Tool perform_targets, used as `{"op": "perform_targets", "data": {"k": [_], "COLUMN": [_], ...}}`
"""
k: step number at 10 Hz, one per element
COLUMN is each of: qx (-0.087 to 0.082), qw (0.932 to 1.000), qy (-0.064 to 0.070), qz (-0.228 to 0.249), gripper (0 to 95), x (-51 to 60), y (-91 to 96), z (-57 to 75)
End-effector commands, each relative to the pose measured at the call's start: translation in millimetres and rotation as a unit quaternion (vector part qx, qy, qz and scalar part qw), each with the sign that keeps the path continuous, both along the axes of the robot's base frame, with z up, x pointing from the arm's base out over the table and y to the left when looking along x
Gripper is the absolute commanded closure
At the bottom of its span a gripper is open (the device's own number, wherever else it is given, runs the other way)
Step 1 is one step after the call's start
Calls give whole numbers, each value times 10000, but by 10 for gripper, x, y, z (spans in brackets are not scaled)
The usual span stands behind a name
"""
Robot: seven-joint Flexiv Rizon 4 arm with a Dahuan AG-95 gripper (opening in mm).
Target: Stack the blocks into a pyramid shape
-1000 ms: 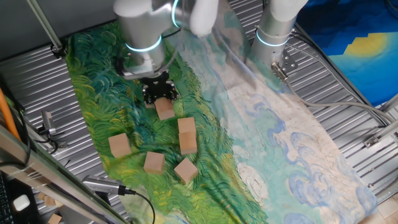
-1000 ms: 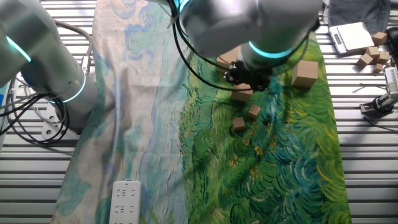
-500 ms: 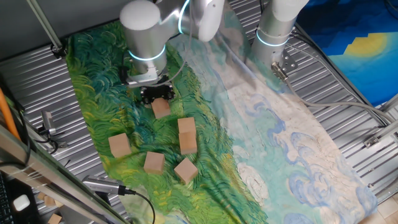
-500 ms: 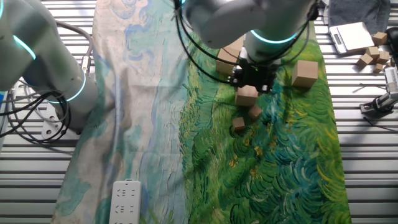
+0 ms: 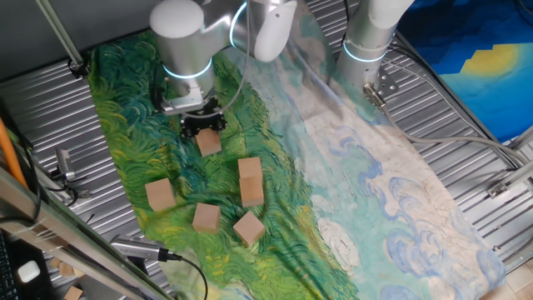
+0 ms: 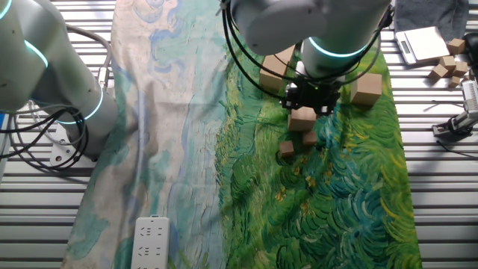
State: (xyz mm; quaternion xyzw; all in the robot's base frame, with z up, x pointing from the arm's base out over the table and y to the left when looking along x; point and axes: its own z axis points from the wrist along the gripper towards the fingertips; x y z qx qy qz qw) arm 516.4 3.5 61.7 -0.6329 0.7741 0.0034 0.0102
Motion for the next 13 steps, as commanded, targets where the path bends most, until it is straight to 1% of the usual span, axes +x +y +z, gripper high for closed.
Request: {"op": "perform_targets", "data": {"k": [1,3,4,7,13], "qx": [-3,26,44,88,57], "qw": [10000,9999,9997,9996,9992], "qy": [-3,-95,-228,-242,-306], "qz": [2,-101,-27,66,256], "gripper": [950,950,950,950,950], "x": [-10,-16,-20,-29,-76], "y": [-3,6,-1,-59,-258], "z": [8,-29,-38,-26,8]}}
